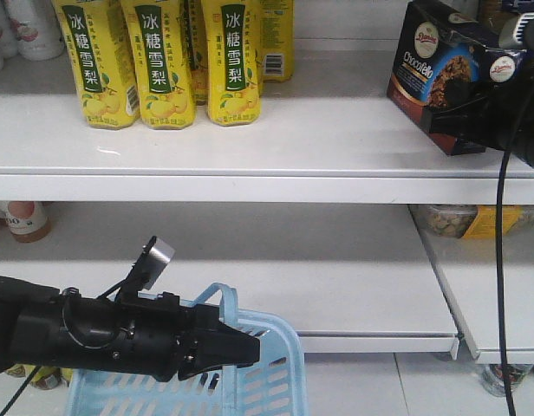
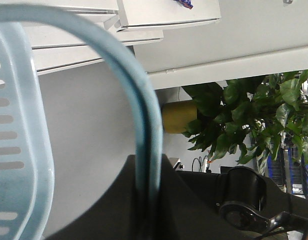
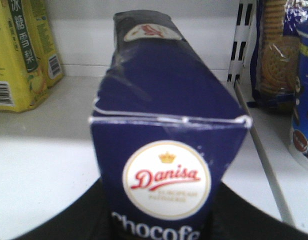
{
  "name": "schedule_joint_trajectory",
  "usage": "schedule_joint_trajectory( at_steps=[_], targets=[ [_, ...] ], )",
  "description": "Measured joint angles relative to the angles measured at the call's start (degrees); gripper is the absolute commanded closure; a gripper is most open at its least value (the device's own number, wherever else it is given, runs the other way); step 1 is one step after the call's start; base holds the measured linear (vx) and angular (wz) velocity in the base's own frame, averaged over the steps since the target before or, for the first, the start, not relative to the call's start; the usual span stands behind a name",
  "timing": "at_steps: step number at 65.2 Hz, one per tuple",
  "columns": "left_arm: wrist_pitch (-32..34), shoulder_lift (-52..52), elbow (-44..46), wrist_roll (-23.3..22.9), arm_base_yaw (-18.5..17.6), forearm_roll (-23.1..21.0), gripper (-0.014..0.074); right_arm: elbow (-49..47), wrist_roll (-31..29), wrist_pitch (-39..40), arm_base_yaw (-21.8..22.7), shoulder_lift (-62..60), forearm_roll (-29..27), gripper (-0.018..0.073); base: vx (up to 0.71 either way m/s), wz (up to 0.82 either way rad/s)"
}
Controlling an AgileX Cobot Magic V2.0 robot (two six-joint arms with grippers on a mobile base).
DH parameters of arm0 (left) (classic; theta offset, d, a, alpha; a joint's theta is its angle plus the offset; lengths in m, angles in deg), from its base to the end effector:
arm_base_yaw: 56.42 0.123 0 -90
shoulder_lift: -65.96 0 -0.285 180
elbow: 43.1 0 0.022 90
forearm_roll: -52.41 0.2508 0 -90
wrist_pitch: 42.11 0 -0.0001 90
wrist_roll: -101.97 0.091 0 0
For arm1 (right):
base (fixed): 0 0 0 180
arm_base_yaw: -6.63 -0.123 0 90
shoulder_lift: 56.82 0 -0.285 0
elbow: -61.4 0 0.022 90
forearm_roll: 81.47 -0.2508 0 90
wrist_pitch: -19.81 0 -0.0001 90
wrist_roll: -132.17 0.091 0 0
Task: Left arm holds basket, right arm returns cookies
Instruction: 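Place the cookie box upright on the upper shelf beside the drinks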
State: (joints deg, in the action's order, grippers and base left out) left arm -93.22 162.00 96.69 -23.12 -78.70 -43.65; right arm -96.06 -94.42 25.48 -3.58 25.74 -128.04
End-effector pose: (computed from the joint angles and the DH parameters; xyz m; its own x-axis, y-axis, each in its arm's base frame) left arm 0.2177 -0.1654 0.2044 -0.9736 -0.0823 -0.2131 0.1598 0.4210 -0.8929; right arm 0.2964 0.0468 0.3438 -0.1908 -0.0372 -0.9809 -0.1081 0.9940 -0.0167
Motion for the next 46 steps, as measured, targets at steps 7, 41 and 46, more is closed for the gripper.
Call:
schedule_joint_trajectory(
  at_steps=[7, 41, 46],
  targets=[
    [0.0, 0.0, 0.0, 0.0, 0.0, 0.0, 0.0603, -1.0, -1.4, 0.9, 0.0, 1.6, -0.1, 0.0313, 0.0, 0.0],
    [0.0, 0.0, 0.0, 0.0, 0.0, 0.0, 0.0603, -3.7, -2.1, 1.2, 0.1, 4.2, -0.4, 0.0137, 0.0, 0.0],
    [0.0, 0.0, 0.0, 0.0, 0.0, 0.0, 0.0603, -3.7, -2.1, 1.0, 0.1, 4.2, -0.4, 0.0099, 0.0, 0.0]
  ],
)
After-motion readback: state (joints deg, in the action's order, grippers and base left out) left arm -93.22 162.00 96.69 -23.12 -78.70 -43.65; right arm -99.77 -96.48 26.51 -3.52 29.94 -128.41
